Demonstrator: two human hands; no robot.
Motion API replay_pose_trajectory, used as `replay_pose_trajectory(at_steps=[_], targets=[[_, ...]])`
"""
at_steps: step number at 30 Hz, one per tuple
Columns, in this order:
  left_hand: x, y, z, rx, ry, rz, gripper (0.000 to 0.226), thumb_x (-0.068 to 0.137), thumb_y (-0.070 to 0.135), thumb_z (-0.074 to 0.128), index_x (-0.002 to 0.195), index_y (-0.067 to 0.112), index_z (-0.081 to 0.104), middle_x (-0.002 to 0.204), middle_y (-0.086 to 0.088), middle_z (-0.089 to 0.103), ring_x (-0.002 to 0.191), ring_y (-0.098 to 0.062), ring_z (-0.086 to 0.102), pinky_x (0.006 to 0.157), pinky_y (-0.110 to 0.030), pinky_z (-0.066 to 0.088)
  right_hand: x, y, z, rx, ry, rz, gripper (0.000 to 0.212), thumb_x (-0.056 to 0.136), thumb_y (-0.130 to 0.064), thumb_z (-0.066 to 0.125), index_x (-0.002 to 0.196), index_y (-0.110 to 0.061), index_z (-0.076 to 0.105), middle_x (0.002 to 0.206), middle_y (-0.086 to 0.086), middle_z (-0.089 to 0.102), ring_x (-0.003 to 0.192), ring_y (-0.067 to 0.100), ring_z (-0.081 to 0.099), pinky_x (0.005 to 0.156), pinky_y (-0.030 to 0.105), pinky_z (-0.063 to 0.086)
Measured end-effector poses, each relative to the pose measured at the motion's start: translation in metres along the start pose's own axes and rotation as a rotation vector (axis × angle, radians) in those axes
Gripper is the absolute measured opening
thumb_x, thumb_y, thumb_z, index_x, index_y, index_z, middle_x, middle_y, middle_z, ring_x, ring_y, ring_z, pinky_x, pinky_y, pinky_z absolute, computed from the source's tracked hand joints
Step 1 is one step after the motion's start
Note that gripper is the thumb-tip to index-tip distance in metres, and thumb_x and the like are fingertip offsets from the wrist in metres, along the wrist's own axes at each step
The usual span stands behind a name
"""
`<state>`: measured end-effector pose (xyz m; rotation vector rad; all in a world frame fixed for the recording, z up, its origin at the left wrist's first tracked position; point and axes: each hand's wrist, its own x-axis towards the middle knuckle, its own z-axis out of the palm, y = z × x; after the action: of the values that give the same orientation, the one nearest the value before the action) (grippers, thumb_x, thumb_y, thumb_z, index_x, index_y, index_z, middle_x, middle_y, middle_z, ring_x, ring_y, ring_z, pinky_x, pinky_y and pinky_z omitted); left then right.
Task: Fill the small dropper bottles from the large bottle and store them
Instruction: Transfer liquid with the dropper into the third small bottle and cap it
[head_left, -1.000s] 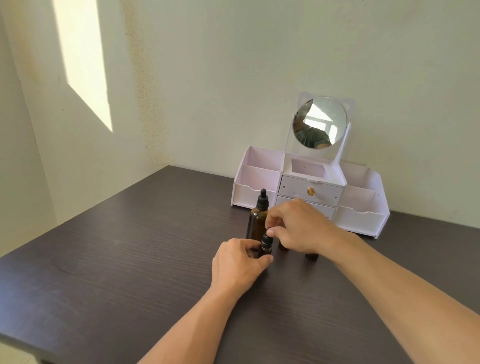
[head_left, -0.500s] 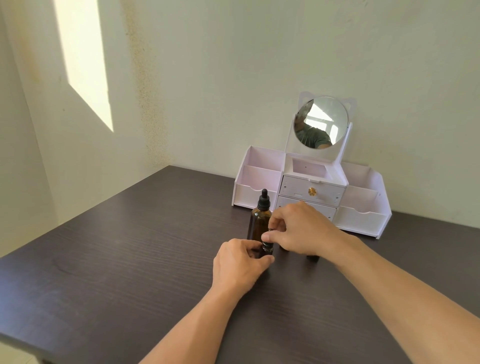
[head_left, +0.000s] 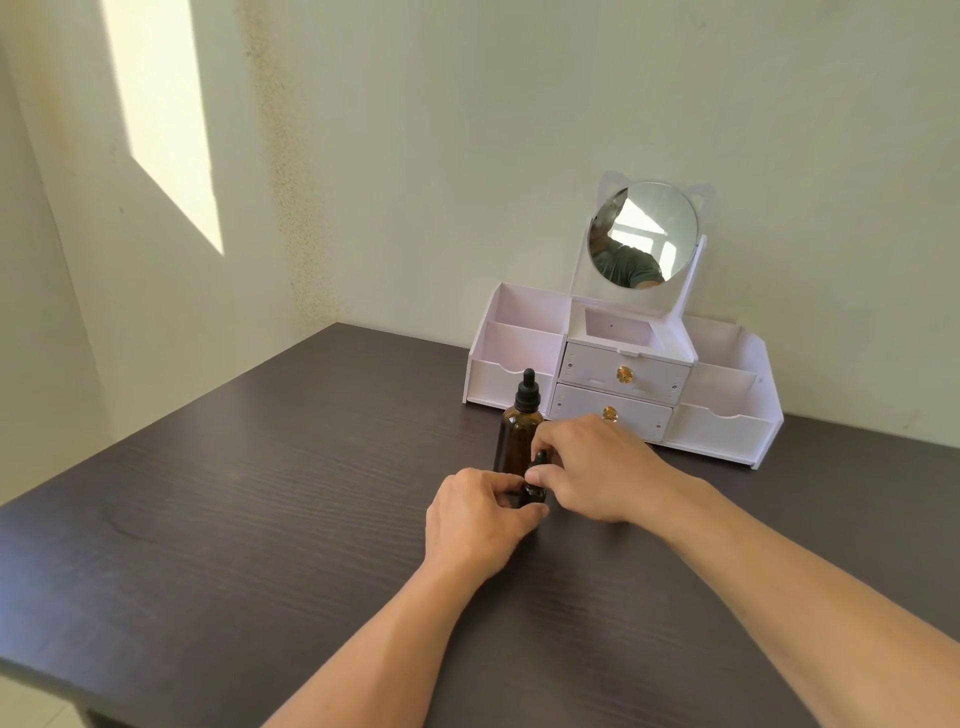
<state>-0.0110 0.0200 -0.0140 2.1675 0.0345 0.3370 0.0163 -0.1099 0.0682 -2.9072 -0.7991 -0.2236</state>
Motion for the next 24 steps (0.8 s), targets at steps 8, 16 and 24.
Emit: replay_pose_trajectory(at_steps=[8, 16, 24], targets=[[0.001, -0.001, 0.0, 0.028, -0.018, 0.001, 0.018, 0.078, 0.041, 0.074, 0.065, 0.033, 0.064, 0.045, 0.011, 0.051, 0.045, -0.004, 0.048, 0.049, -0.022, 0.034, -0.006, -0.001, 0.013, -0.026, 0.103, 0.02, 0.027, 0.09, -0.045, 0.052, 0.093, -0.019, 0.059, 0.089, -0.002, 0.062, 0.083, 0.02, 0.058, 0.07, 0.034, 0.045], [-0.002, 0.001, 0.0, 0.018, -0.023, 0.047, 0.013, 0.082, 0.036, 0.07, 0.071, 0.036, 0.063, 0.05, 0.011, 0.052, 0.048, -0.004, 0.048, 0.053, -0.021, 0.038, -0.031, 0.013, 0.038, 0.222, 0.109, 0.088, 0.028, 0.093, -0.044, 0.049, 0.112, -0.025, 0.055, 0.103, -0.008, 0.059, 0.094, 0.012, 0.057, 0.081, 0.032, 0.048], [-0.005, 0.003, 0.0, 0.035, 0.014, 0.034, 0.038, 0.082, 0.041, 0.072, 0.119, 0.033, 0.068, 0.06, 0.011, 0.057, 0.057, -0.004, 0.054, 0.057, -0.019, 0.041, -0.088, 0.035, 0.053, 0.156, -0.204, -0.085, 0.062, 0.098, -0.051, 0.03, 0.151, -0.029, 0.009, 0.158, -0.017, 0.001, 0.143, -0.004, -0.007, 0.117, 0.023, -0.004]])
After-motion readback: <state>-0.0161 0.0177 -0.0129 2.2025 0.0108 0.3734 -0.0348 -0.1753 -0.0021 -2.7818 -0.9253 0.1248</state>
